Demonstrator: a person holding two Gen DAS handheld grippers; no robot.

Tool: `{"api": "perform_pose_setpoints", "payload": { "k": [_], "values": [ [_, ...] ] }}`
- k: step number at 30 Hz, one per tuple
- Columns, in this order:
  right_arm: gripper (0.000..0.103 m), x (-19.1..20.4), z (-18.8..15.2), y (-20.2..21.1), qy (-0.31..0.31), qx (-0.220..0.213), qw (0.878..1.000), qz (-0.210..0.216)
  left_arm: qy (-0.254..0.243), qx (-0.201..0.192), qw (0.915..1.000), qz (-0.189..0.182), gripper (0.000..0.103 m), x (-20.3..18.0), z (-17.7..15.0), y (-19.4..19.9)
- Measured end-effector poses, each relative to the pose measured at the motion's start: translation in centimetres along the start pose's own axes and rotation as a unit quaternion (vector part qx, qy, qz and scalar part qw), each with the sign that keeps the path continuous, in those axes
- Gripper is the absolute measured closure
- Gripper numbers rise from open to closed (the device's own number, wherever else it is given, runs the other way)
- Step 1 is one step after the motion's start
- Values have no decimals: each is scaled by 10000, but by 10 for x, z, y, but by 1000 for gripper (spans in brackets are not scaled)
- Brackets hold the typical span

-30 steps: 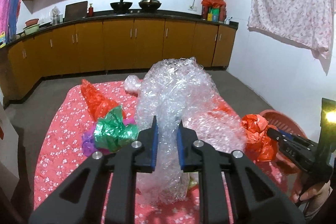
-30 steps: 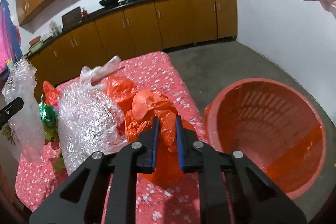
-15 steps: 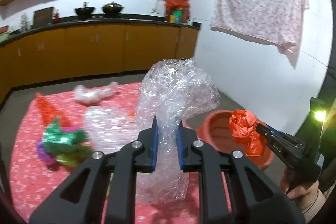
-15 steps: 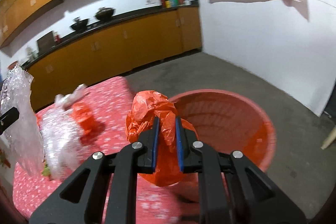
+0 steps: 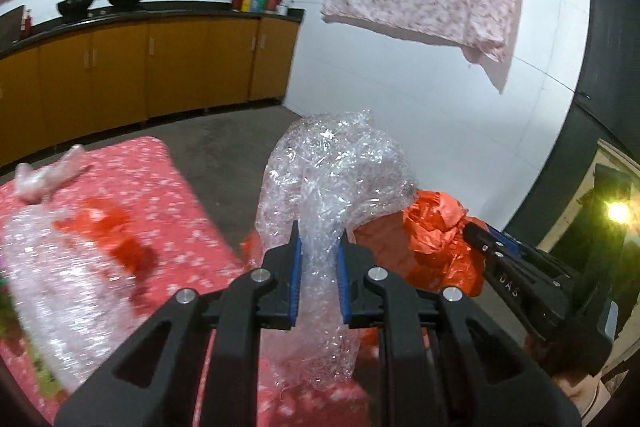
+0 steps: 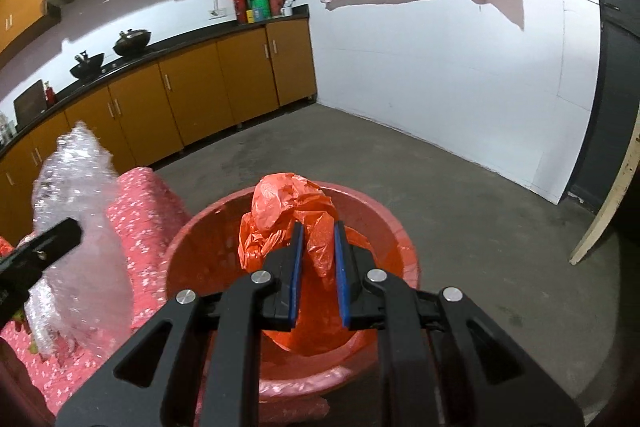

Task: Collect trash
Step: 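Carry both bags to the orange basket and open both tools to drop them, then move both tools back over the table toward the bubble wrap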

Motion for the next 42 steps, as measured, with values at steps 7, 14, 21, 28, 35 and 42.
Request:
{"api": "perform_pose_setpoints", "payload": {
  "k": [7, 14, 21, 28, 35, 42],
  "values": [
    [88, -12, -1, -9, -145, -6, 9999, -17, -117, 260, 9995, -162, 87, -14, -9, -34],
    [88, -11, -2, -12, -210, -30, 9998, 50, -66, 438, 9989, -140, 82, -18, -14, -54],
    [49, -20, -5, -6, -318, -99, 9994, 91, 109, 428, 9990, 34, 46, -1, -12, -50],
    [22, -23, -4, 7, -297, -209, 9993, 10, 250, 73, 9985, 481, 20, 30, 1, -15],
    [8, 23, 8, 19, 196, -390, 9984, 366, 144, -601, 9901, 1258, 7, 70, 11, 54],
    [8, 116, 20, 35, 898, -547, 9852, 1355, 127, -1109, 9662, 2326, 5, 139, 4, 129]
  ]
}}
Point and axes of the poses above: each gripper's, at about its wrist camera, not at the fingertips, and y roughly against the way its jaws point, x to its left, z to its top, the point moved 6 cm from there along -y, roughly the way its jaws point, and after that the axes turned 13 degrees about y, right-handed, at the moved point
